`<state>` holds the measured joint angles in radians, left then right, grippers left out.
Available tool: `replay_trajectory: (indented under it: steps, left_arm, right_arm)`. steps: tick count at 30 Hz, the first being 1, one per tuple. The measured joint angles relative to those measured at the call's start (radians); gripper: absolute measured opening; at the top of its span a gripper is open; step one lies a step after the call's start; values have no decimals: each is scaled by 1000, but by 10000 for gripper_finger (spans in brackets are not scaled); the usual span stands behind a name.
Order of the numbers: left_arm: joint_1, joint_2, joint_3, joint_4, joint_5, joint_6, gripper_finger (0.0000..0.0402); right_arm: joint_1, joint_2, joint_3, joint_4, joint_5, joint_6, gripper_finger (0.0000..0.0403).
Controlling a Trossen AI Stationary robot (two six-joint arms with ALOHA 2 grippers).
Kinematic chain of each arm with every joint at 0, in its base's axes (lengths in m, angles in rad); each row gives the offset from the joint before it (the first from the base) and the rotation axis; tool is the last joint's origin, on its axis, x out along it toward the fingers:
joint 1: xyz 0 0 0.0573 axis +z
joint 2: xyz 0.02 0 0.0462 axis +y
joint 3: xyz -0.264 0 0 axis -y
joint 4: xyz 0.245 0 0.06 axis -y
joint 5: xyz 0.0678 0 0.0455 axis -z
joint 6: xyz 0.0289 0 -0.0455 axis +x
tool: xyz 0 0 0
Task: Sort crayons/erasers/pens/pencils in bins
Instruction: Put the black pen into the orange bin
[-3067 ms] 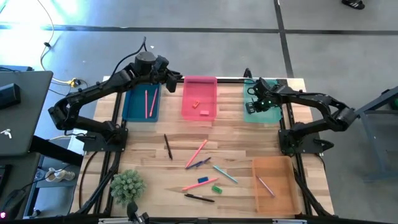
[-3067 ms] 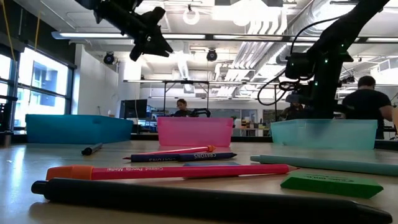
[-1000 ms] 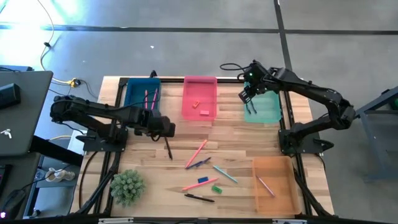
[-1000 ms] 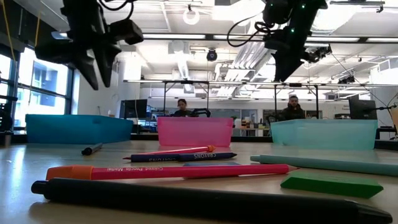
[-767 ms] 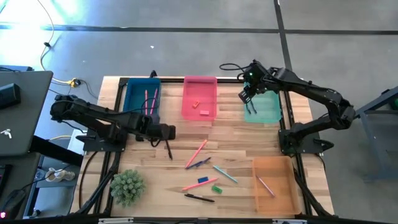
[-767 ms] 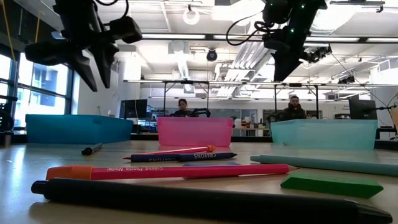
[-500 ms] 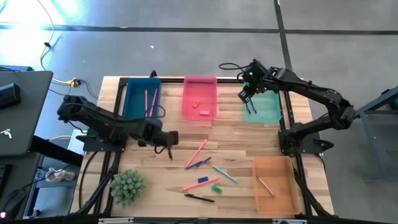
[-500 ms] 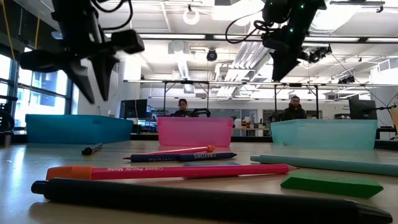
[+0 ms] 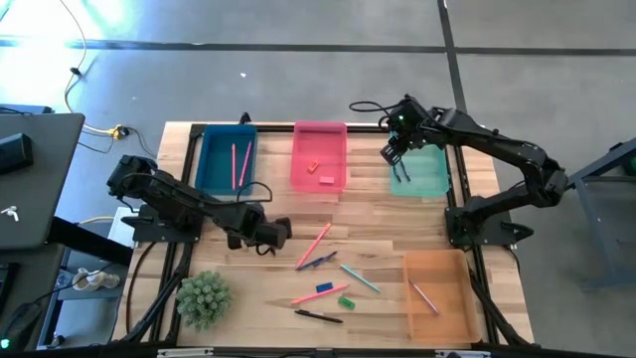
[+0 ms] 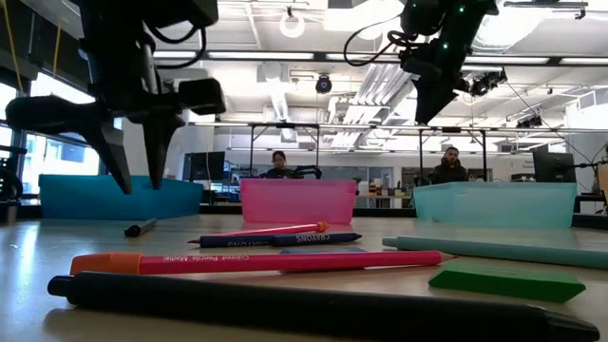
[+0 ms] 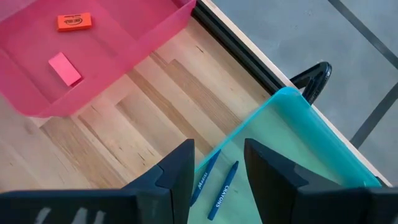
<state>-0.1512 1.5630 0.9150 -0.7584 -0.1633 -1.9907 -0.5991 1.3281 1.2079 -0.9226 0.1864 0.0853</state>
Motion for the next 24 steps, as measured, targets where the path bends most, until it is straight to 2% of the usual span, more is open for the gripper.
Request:
replay_trajectory:
  steps: [10, 24]
  left_arm:
    - [-1, 81, 0, 58, 33, -14, 164]
    - [0, 187, 9, 55, 74, 56, 165]
  right_arm:
    - [0, 0, 0, 0, -3, -8, 134]
    - [0, 0, 0, -3, -6, -8, 134]
